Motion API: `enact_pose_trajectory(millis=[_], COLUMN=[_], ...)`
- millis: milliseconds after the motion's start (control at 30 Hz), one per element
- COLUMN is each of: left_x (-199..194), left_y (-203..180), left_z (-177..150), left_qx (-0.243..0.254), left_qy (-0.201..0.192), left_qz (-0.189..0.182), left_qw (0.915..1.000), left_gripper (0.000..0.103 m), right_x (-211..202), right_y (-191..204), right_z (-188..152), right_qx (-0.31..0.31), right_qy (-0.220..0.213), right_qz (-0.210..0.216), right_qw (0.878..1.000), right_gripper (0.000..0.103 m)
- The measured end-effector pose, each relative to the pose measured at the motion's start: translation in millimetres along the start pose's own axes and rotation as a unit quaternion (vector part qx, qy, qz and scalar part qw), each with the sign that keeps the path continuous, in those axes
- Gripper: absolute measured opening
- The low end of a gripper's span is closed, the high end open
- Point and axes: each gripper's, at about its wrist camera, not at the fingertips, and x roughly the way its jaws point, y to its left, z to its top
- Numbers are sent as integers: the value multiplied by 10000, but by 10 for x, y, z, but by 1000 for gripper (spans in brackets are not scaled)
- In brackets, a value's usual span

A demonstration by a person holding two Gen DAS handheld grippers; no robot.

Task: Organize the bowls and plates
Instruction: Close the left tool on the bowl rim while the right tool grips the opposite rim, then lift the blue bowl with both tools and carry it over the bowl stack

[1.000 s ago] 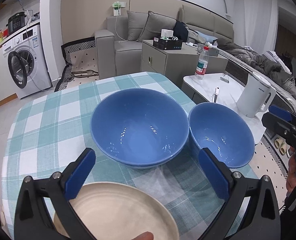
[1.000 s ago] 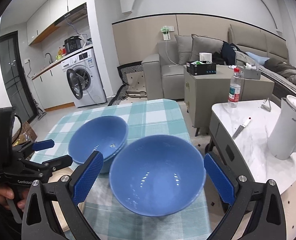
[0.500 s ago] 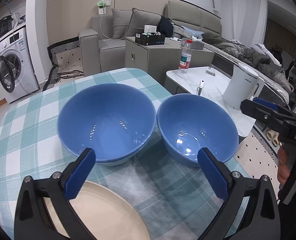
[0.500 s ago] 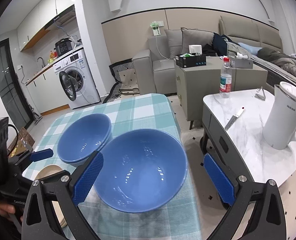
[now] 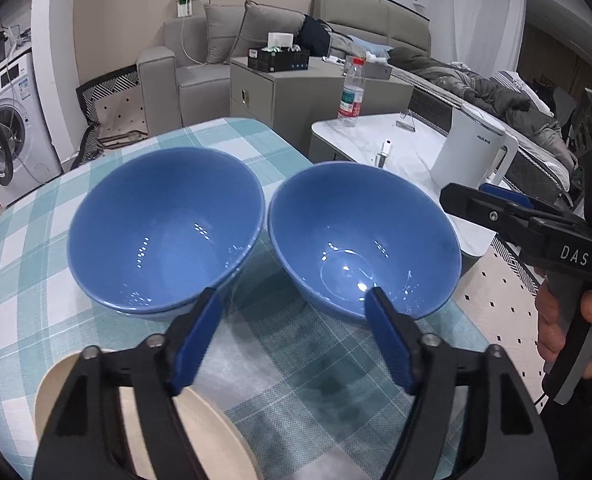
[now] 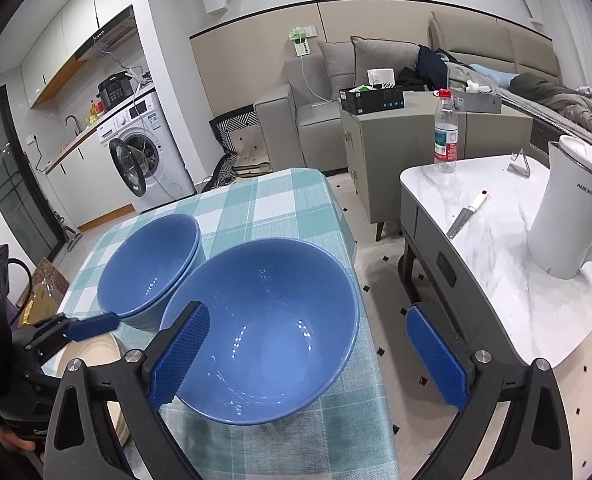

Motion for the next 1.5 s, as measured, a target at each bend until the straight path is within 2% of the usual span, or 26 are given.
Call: enact_pose_trajectory(millis=[100, 167, 233, 367, 600, 833, 967, 1100, 1267, 1500], left_x=[48, 71, 91, 139, 229, 288, 315, 324, 327, 304], left_y=[-28, -53, -47, -64, -121, -112, -107, -97, -96, -114], left_z=[0, -5, -3, 10, 38, 67, 85, 94, 102, 88], left_qx=[-2, -18, -71, -162, -174, -195, -177, -162, -129, -65], left_qy=[108, 143, 181, 241, 308, 326, 346, 336, 343, 309], left_qz=[-114, -160, -255, -308, -329, -335, -337, -337, -310, -239], left_qw=[9999, 9998, 9995, 9991, 9988, 9987, 9987, 9987, 9988, 9992], left_gripper=[60, 55, 50, 49, 47, 40, 35, 34, 34, 33], right_x=[53, 91, 124, 191, 321, 430, 440, 445, 458, 448], right_y=[8, 1, 3, -23, -70, -97, -87, -85, -74, -77], right_z=[-9, -17, -30, -50, -88, -114, -133, -136, -154, -154], right_qx=[-28, -18, -17, 14, 50, 13, -8, -23, -104, -133], right_qy=[63, 121, 171, 247, 427, 577, 569, 574, 578, 553], right_qz=[-3, -5, -32, -20, -55, -62, -1, -18, -110, -134], right_qw=[10000, 9999, 9998, 9997, 9991, 9983, 9984, 9983, 9982, 9983], right_gripper=[98, 87, 85, 84, 77, 59, 58, 56, 48, 46])
